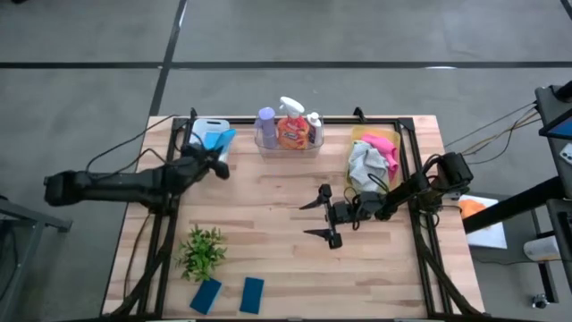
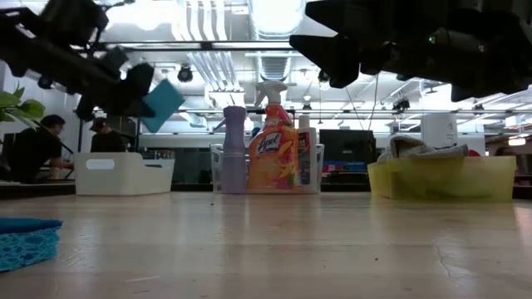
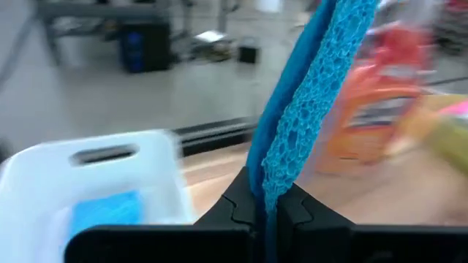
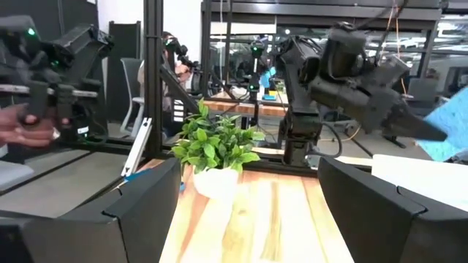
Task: Pick & Place Kitchen Items
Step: Put the blue sponge into the white bin
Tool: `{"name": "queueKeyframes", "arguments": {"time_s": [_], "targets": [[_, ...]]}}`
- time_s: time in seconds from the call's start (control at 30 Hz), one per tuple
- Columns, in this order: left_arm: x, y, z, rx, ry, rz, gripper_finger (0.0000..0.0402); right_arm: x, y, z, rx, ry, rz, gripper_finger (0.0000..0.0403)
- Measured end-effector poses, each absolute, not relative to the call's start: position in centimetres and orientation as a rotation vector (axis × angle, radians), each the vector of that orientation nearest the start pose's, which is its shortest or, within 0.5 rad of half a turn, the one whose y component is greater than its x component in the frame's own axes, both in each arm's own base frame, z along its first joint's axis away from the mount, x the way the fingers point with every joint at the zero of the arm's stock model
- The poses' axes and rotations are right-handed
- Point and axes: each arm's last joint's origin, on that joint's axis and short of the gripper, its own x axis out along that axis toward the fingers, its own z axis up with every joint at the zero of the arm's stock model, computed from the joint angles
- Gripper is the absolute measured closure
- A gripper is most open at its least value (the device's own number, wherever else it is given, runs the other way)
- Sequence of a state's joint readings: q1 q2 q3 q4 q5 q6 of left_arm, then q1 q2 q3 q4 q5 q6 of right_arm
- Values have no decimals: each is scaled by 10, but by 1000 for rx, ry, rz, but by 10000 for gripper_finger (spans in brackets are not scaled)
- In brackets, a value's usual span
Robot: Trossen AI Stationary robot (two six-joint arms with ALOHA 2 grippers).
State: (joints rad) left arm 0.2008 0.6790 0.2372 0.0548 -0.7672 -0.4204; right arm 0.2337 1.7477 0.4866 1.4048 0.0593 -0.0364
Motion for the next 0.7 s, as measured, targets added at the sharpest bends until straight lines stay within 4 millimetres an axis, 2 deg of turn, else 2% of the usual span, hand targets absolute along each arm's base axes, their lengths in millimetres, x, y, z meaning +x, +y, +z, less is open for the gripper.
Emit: {"name": "queueKeyframes", "arguments": {"time_s": [0.17, 0.27, 0.5, 0.7], "targets": [[126, 67, 173, -317, 262, 1191, 395, 286, 67, 162, -11, -145, 174, 78], [122, 78, 170, -343, 289, 1237, 395, 286, 67, 162, -11, -145, 175, 78], [111, 97, 161, -448, 385, 1220, 365, 286, 68, 162, -10, -145, 176, 78], [108, 102, 158, -483, 421, 1182, 328, 286, 68, 162, -9, -142, 177, 78]]}}
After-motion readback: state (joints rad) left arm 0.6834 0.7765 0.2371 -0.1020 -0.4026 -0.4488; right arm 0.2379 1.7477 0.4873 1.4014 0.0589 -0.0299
